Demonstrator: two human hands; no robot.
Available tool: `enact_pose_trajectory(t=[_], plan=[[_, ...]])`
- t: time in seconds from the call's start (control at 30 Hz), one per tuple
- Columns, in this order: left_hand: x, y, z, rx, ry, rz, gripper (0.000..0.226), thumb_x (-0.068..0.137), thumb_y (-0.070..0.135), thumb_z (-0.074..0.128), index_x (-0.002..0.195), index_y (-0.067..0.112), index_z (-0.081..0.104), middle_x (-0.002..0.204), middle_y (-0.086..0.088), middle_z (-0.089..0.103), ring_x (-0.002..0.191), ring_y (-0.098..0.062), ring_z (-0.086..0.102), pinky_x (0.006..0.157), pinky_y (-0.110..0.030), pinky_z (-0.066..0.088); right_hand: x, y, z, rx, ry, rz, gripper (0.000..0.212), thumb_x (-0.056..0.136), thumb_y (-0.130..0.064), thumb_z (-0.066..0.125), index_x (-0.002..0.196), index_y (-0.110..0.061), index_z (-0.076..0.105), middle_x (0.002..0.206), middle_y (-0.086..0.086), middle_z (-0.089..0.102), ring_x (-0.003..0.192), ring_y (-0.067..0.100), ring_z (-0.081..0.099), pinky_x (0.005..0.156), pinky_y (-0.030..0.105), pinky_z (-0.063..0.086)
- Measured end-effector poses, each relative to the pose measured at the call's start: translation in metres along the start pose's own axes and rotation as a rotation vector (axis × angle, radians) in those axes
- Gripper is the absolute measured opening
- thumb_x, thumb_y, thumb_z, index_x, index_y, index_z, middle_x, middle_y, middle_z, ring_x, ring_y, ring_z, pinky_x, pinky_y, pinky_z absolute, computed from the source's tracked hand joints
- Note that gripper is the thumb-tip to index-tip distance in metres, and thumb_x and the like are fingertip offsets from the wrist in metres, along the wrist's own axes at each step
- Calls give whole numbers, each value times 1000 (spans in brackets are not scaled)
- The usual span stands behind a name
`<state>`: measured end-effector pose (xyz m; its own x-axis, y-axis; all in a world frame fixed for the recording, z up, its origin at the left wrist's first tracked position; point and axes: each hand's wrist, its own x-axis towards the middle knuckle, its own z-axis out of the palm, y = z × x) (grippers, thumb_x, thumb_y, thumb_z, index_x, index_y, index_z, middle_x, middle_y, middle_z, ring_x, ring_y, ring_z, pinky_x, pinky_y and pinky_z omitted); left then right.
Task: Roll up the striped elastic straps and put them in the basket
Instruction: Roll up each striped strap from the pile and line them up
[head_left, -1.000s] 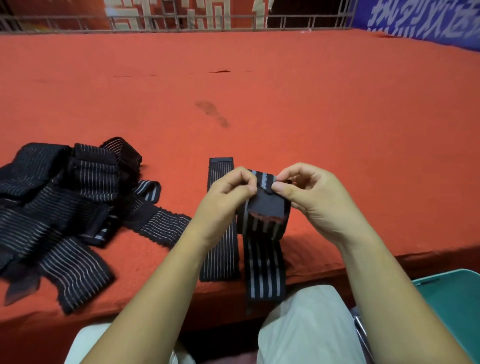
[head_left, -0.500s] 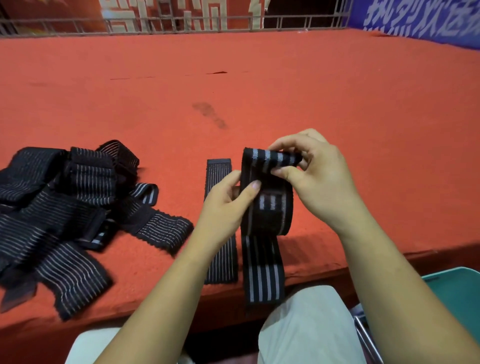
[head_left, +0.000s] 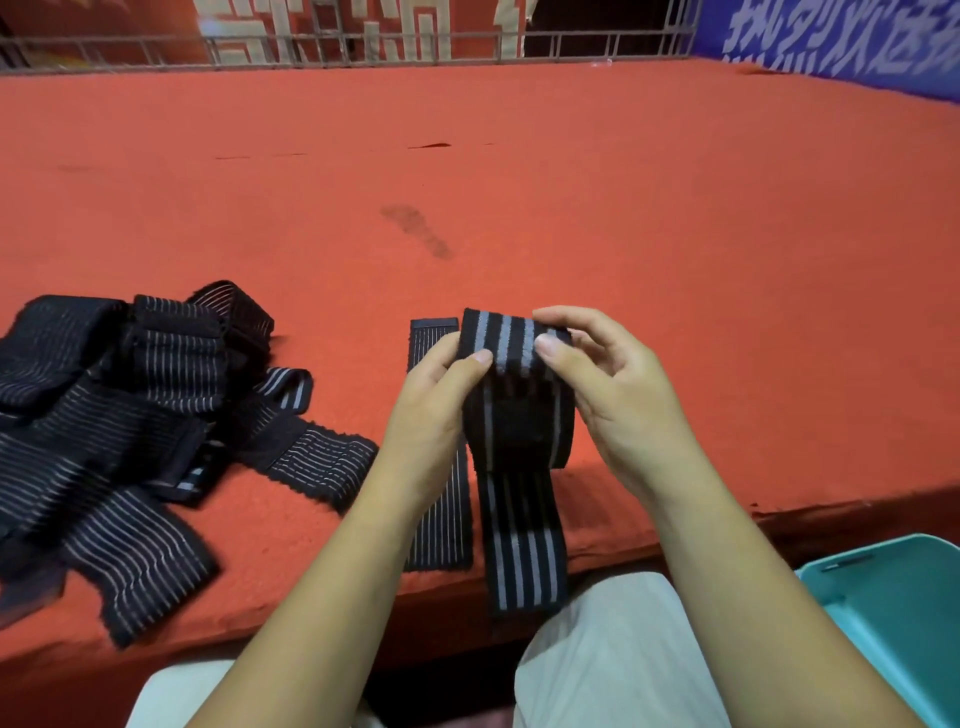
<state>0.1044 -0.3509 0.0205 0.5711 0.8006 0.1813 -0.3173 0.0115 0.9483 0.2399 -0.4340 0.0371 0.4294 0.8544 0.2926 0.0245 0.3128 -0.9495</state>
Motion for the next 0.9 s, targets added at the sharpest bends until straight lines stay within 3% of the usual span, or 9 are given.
enact_pose_trajectory(t=[0.1,0.2,0.4,0.5,0.6,0.7,0.8,0.9], plan=[[-1,0,-4,-3,-68,28,37,93,15,54,128,3,59,127,-23,64,123,-39,59,105,-46,47,0,2,-1,118,30,100,25,92,-13,68,115,-21,70,98,5,70,96,22,67,92,41,53],[-2,-1,-5,16,-92,46,40,93,11,55,132,3,54,124,-13,66,121,-29,61,104,-40,48,0,4,0,187,31,134,33,91,-7,67,123,-15,64,99,10,72,96,24,68,94,43,53],[0,-1,-13,209,-152,2,46,95,21,54,141,18,49,132,-8,64,125,-25,60,108,-46,45,2,8,-6,87,31,65,38,86,-7,74,121,-17,65,103,6,70,94,22,65,89,43,54],[3,5,-11,254,-146,-9,41,89,28,57,130,25,57,125,-1,67,122,-22,60,110,-51,42,0,10,-7,16,32,-6,36,83,-8,74,115,-20,65,104,3,69,89,19,63,86,39,53],[3,10,-4,268,-96,16,30,84,50,57,107,30,63,104,6,67,103,-13,62,102,-46,44,-1,9,-4,-25,-8,-72,37,85,3,72,111,-22,63,102,0,66,89,16,63,84,35,54],[2,11,1,262,4,34,41,83,66,55,94,27,64,94,5,64,92,-10,61,93,-43,49,-1,7,-2,-100,-50,-118,40,82,6,72,105,-26,63,96,-4,64,86,10,61,78,26,50],[2,10,0,226,31,35,31,85,56,61,92,26,64,88,5,62,85,-11,59,84,-36,47,-1,8,-1,-131,-52,-111,38,82,7,73,102,-24,64,96,-7,65,87,6,60,78,22,48],[0,7,-6,151,-75,18,29,83,50,66,103,29,63,101,-3,62,94,-20,58,88,-43,43,0,8,-1,-80,-19,-73,21,86,-7,72,102,-21,68,95,-6,68,89,8,61,85,27,49]])
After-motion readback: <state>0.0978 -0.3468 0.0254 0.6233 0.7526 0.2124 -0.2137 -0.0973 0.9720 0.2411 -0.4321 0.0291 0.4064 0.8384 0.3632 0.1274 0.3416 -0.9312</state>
